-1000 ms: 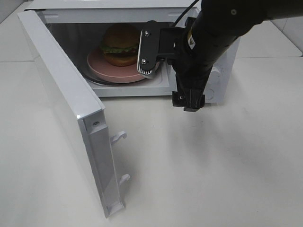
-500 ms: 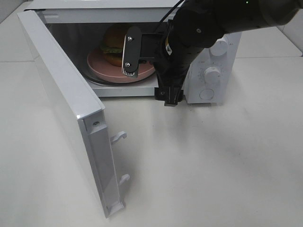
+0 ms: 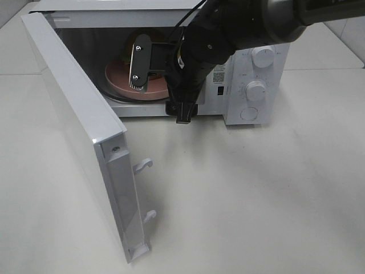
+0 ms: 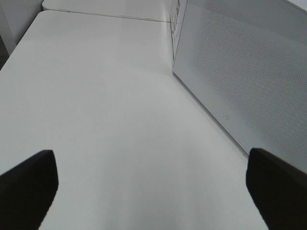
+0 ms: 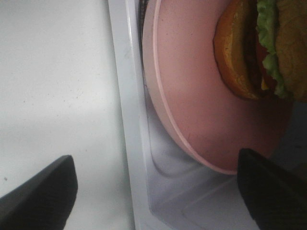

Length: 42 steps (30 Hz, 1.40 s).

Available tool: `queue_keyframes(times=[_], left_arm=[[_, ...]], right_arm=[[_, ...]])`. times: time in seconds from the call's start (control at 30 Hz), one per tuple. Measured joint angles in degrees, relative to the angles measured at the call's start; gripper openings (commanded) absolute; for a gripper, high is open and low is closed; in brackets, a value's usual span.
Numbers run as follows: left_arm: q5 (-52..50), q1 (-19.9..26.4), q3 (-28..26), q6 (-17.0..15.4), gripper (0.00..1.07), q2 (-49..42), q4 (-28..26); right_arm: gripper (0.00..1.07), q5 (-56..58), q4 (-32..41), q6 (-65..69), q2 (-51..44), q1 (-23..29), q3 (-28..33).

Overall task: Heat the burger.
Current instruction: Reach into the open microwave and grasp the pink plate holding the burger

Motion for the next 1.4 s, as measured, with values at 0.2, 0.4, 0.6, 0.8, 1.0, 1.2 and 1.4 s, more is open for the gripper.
queue_keyframes(times=[0.2,0.4,0.6,0.8,1.0,1.2,1.4], left_arm=[[0.0,0.0,0.0,0.0,1.0,0.0,0.0],[0.0,0.0,0.0,0.0,1.0,0.0,0.0],[0.0,0.0,0.0,0.0,1.0,0.0,0.0],[0.0,0.0,0.0,0.0,1.0,0.0,0.0],[0.0,0.0,0.0,0.0,1.0,0.0,0.0],[0.0,0.0,0.0,0.0,1.0,0.0,0.0],[0.0,0.0,0.0,0.0,1.0,0.0,0.06]], right_arm=[[0.85,-2.86,0.74,0.0,4.07,0.0,-2.81],[0.84,-3.9,0.74,0.0,5.67,0.0,-3.9],[0.81,-4.24,1.03,0.0,8.54,-0.97,-6.13],[0.8,-4.58,1.03,0.06,10.37,-1.89,-8.77],[0.79,-5.1,1.43,0.97,12.72,-1.95,-10.6],[0.76,-5.21,2.52,1.03,14.44,-2.01,-11.92],[0.73,-5.1,2.75,1.03,14.44,-2.01,-12.38]])
